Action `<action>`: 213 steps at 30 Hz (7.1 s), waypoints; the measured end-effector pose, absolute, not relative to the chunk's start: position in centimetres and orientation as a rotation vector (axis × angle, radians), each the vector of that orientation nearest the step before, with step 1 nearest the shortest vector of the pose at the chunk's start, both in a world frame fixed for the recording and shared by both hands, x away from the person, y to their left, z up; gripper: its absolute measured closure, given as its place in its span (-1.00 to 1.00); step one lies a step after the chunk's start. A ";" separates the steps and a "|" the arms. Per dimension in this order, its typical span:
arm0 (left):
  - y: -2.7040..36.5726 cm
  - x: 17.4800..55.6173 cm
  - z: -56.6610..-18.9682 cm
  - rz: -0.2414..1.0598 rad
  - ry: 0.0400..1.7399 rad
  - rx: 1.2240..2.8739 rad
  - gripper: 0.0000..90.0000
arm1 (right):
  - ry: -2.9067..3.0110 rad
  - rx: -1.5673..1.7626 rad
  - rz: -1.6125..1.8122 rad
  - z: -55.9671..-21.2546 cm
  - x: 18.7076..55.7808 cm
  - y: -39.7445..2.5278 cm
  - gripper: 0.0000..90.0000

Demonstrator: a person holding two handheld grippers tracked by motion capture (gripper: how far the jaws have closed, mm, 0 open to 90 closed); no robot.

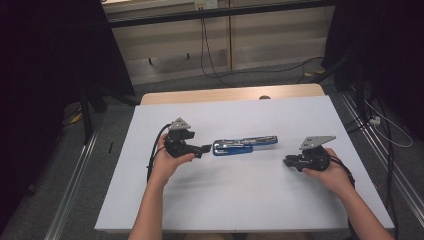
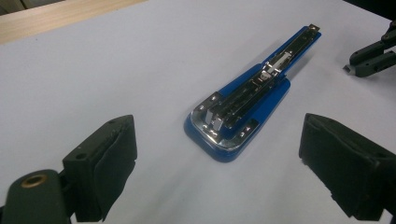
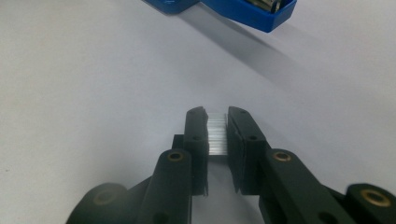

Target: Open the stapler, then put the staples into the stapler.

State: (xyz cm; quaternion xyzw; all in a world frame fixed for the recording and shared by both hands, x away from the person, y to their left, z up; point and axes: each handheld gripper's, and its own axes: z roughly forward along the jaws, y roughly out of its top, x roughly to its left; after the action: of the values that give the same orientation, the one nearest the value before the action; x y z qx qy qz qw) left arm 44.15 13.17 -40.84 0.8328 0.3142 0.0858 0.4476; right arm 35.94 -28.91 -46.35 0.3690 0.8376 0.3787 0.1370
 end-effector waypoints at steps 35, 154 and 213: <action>14.1 44.1 -40.4 0.229 0.797 2.051 -0.75 | 2.396 1.070 1.150 -45.1 36.0 -29.0 0.76; 22.0 39.3 -41.9 0.311 0.919 2.071 -0.79 | 2.535 0.720 1.328 -39.9 43.6 -22.5 0.76; 22.5 38.7 -42.1 0.312 0.915 2.078 -0.79 | 2.610 0.522 1.334 -39.0 46.6 -17.7 0.76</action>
State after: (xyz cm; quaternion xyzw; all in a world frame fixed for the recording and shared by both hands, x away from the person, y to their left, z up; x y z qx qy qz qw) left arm 38.68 22.49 -42.13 0.8261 0.3638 0.1239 0.4120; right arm 46.56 -17.67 -39.03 0.1748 0.8736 0.4467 0.0820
